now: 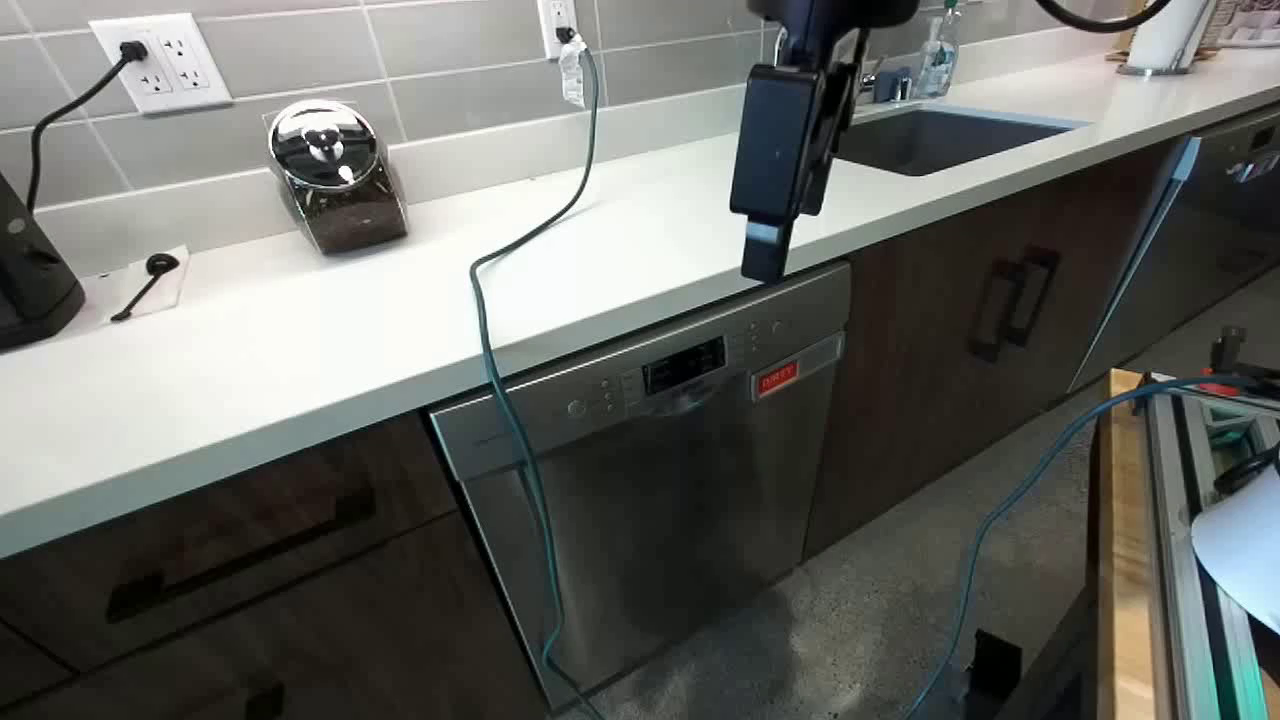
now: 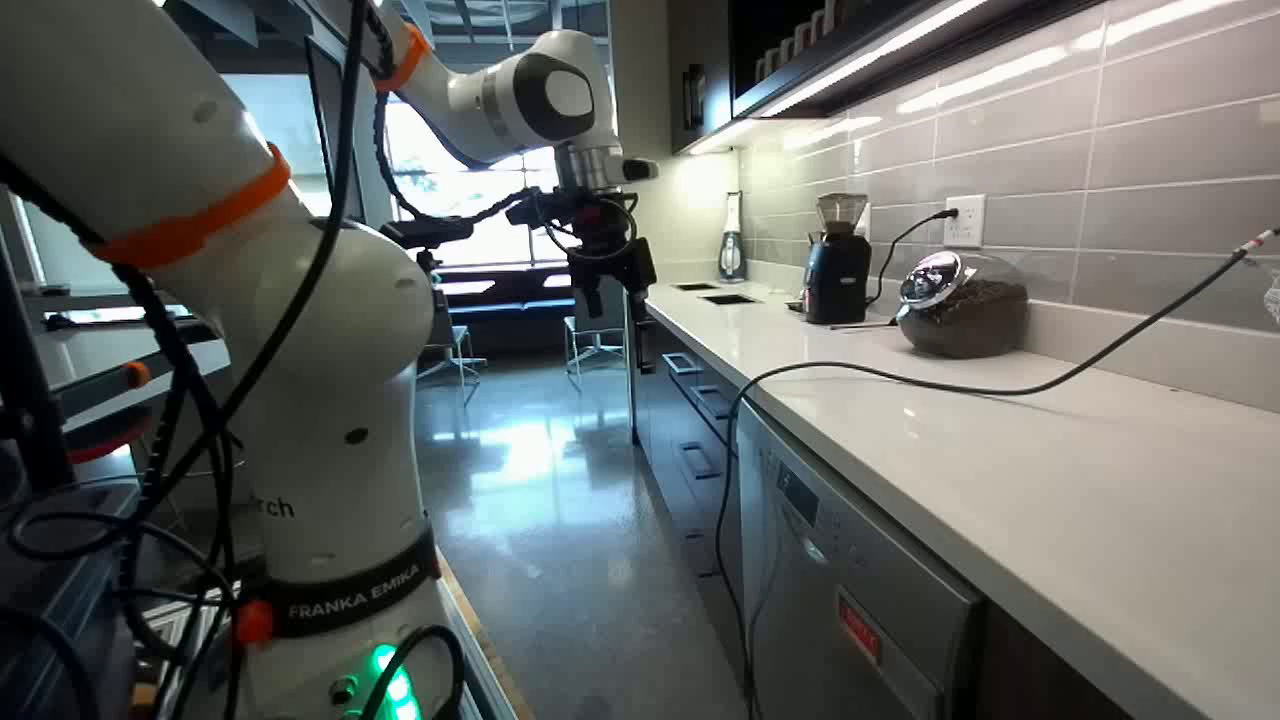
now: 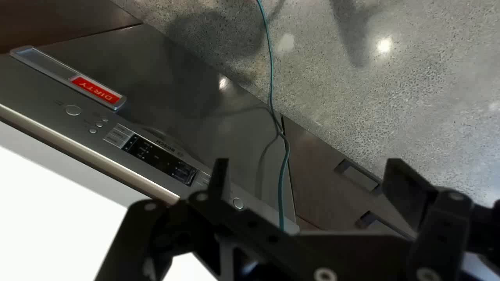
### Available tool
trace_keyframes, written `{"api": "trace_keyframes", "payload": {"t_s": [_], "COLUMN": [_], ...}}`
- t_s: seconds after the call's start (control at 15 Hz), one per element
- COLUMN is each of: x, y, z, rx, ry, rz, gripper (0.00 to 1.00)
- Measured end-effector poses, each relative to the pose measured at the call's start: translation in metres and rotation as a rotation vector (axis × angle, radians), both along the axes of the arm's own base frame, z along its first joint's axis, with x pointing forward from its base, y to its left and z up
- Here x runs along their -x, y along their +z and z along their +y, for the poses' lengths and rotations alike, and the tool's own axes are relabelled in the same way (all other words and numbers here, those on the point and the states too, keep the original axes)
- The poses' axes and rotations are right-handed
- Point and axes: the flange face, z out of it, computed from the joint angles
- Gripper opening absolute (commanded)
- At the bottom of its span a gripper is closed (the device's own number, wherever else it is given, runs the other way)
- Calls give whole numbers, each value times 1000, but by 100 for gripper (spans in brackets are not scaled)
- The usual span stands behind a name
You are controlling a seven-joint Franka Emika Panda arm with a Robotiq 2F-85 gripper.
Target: Press a button on the dishwasher
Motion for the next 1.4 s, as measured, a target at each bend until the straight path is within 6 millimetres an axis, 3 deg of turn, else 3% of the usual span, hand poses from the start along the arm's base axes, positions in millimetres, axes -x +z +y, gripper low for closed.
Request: {"api": "trace_keyframes", "payload": {"t_s": [1.4], "x": [-4], "y": [-5], "z": [-5], "rx": [-18], "ry": [-12], "rz": [7], "gripper": [100]}}
